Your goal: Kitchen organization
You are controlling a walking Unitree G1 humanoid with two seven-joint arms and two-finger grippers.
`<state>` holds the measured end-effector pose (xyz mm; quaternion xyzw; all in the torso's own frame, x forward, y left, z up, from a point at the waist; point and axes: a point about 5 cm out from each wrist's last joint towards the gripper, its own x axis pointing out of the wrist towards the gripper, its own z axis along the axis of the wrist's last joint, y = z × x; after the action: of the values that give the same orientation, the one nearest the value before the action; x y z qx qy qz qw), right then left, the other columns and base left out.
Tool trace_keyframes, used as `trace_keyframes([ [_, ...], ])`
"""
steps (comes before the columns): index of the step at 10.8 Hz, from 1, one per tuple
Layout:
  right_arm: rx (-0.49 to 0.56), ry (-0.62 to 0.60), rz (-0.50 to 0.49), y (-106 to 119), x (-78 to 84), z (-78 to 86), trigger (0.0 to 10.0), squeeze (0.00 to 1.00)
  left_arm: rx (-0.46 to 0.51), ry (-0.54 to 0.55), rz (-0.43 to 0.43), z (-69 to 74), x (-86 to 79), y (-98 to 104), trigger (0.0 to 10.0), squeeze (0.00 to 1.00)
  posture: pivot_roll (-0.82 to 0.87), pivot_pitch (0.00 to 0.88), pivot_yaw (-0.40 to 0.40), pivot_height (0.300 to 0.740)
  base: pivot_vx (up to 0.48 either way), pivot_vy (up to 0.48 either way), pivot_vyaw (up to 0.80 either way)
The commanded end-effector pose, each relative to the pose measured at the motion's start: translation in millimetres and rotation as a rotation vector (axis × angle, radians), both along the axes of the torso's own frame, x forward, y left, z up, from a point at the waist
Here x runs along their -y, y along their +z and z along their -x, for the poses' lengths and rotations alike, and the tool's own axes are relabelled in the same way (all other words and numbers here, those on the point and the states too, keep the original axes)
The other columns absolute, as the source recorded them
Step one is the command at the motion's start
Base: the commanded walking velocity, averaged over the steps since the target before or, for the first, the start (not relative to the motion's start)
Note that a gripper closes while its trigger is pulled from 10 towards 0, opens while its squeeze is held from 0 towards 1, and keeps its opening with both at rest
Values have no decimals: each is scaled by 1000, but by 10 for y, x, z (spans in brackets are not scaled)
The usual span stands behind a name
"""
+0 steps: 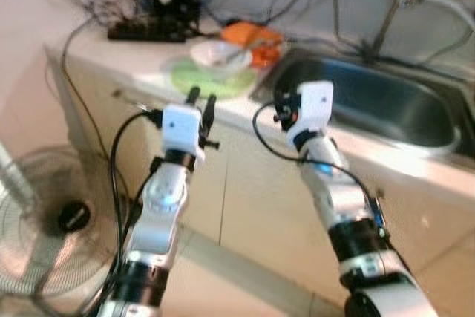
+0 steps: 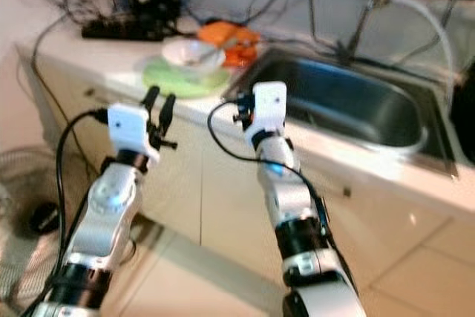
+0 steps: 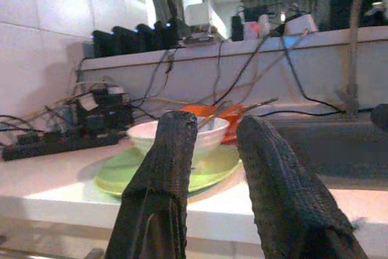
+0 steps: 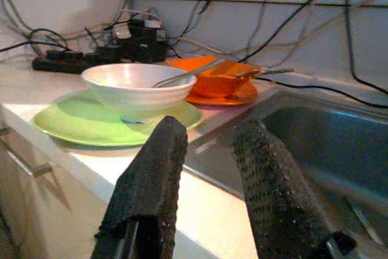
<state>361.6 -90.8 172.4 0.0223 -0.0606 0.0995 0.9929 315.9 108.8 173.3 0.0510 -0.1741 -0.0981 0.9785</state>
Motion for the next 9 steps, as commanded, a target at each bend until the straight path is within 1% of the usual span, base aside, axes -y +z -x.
trace_keyframes([
  [1, 4, -13, 15, 12, 59, -16, 10000, 0, 4, -13, 4, -13, 56, 40, 10000, 0, 201, 0, -54, 740, 0, 0, 0],
  [6, -2, -9, 31, 1, 44, -21, 10000, 0, -2, -10, 2, -18, 57, 28, 10000, 0, 203, 0, -57, 740, 0, 0, 0],
  [9, -13, -37, 6, -11, 86, -32, 10000, 0, -7, -4, -4, -22, 44, 19, 10000, 0, 203, 0, -56, 740, 0, 0, 0],
])
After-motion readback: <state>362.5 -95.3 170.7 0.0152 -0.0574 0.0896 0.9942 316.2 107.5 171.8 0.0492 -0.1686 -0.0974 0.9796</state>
